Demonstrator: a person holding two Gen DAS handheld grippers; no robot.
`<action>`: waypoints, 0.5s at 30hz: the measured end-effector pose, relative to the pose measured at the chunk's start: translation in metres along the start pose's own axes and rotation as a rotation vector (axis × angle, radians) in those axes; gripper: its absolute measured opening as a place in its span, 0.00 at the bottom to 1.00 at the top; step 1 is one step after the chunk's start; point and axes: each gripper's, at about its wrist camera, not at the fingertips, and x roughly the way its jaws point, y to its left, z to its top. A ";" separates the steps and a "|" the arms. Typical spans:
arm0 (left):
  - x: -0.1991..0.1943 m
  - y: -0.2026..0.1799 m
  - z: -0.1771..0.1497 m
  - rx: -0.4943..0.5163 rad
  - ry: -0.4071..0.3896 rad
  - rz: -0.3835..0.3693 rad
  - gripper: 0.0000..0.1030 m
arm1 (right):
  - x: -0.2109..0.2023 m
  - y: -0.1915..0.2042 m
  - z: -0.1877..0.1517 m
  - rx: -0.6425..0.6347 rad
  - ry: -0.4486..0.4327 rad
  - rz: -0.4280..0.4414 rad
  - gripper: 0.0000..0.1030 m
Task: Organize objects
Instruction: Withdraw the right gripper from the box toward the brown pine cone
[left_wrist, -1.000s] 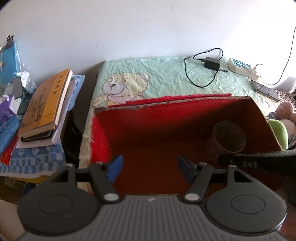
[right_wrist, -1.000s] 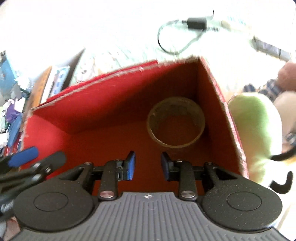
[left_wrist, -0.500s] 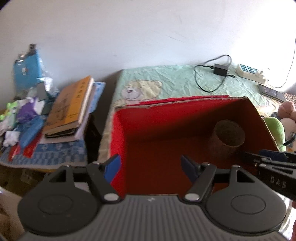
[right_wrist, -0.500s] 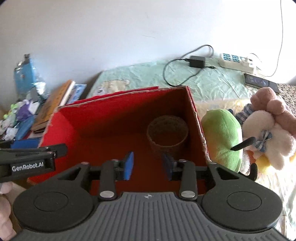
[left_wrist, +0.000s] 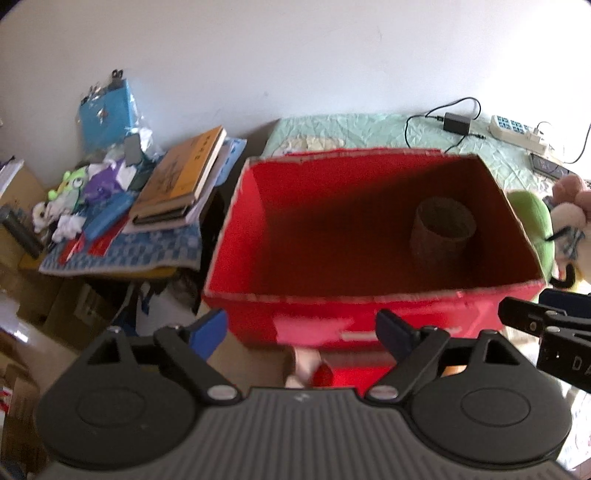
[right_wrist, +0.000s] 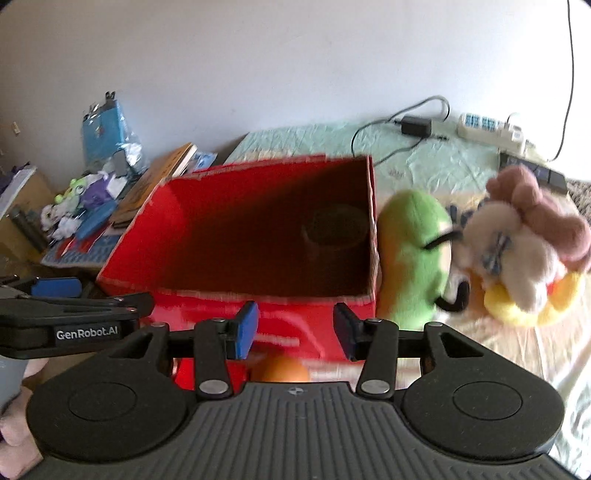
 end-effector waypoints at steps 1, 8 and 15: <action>-0.002 -0.003 -0.005 -0.003 0.006 0.008 0.87 | -0.001 -0.003 -0.003 0.000 0.009 0.007 0.47; -0.009 -0.023 -0.028 0.022 0.036 0.054 0.87 | -0.002 -0.017 -0.023 0.013 0.078 0.019 0.49; -0.012 -0.037 -0.041 0.039 0.064 0.066 0.88 | -0.002 -0.029 -0.038 0.027 0.126 0.031 0.55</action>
